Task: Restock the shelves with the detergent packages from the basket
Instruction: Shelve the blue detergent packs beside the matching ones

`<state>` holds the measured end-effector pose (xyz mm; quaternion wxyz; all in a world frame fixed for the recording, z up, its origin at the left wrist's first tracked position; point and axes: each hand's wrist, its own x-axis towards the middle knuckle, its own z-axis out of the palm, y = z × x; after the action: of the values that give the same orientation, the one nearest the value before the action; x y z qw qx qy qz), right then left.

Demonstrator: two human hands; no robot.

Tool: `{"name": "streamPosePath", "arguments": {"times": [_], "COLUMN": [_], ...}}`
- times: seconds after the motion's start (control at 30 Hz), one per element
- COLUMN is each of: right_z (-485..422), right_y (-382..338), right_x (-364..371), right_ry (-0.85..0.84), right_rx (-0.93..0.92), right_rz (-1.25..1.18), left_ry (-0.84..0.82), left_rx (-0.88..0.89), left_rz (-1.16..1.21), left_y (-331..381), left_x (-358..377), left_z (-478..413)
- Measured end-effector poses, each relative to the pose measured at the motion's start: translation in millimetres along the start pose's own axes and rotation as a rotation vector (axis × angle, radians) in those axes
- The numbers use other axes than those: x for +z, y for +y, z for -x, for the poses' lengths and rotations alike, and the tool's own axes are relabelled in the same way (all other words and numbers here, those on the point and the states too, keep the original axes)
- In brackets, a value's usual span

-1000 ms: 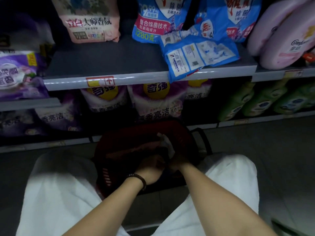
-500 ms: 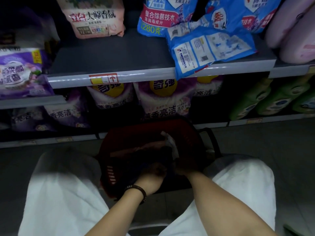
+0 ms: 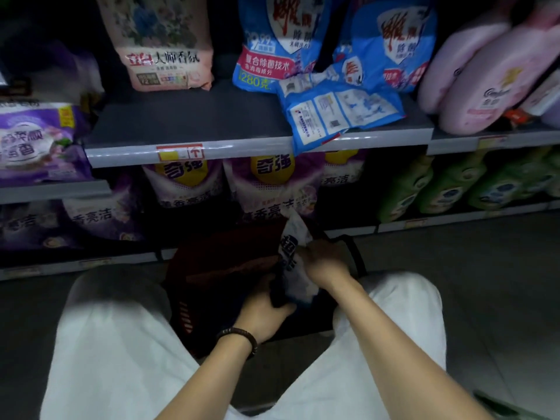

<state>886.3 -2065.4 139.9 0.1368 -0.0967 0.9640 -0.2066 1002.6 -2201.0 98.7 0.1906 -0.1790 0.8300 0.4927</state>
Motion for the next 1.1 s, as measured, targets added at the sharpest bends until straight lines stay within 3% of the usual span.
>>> {"name": "streamPosePath", "arguments": {"times": [0.07, 0.13, 0.23, 0.3, 0.5, 0.67, 0.8, 0.87, 0.97, 1.0, 1.1], "right_z": [11.5, 20.3, 31.4, 41.0, 76.4, 93.5, 94.7, 87.2, 69.1, 63.6, 44.8], "right_y": [-7.0, -17.8, -46.1, -68.3, -148.1, -183.6, -172.5, -148.8, -102.6, -88.1, -53.1], "right_x": [-23.0, -54.2, -102.5, -137.6, -216.7, -266.1, -297.7, -303.8, -305.3, -305.3, -302.3], "right_ry": [-0.008, -0.015, 0.236, 0.262, 0.245, 0.234, 0.252, 0.418, 0.748, 0.729, 0.35], "right_rx": [-0.1, -0.087, -0.056, -0.048, -0.26, -0.361, -0.445, -0.454, -0.358, -0.308, -0.263], "right_rz": [-0.062, -0.207, -0.474, -0.582, -0.69, -0.81, -0.97, -0.978, -0.755, -0.715, -0.781], "left_ry": [0.051, 0.063, 0.053, 0.125, 0.505, 0.67, 0.717, 0.682, 0.608, 0.581, 0.502], "left_rx": [0.048, 0.075, 0.139, 0.196, 0.462, 0.517, 0.52, 0.532, 0.585, 0.615, 0.662], "left_rz": [0.07, 0.102, 0.181, 0.282, 0.468, 0.468, 0.429, 0.498, 0.567, 0.596, 0.679], "left_y": [11.1, 24.0, 40.1, 53.3, 96.3, 140.1, 170.2, 183.0, 207.1, 216.3, 245.8], "left_x": [-2.8, -5.0, -10.8, -15.0, -38.5, -70.3, -98.0, -113.3, -137.1, -145.2, -167.8], "left_z": [9.7, 18.7, 30.4, 40.0, 62.3, 85.6, 93.3, 92.3, 94.5, 94.9, 95.0]}}
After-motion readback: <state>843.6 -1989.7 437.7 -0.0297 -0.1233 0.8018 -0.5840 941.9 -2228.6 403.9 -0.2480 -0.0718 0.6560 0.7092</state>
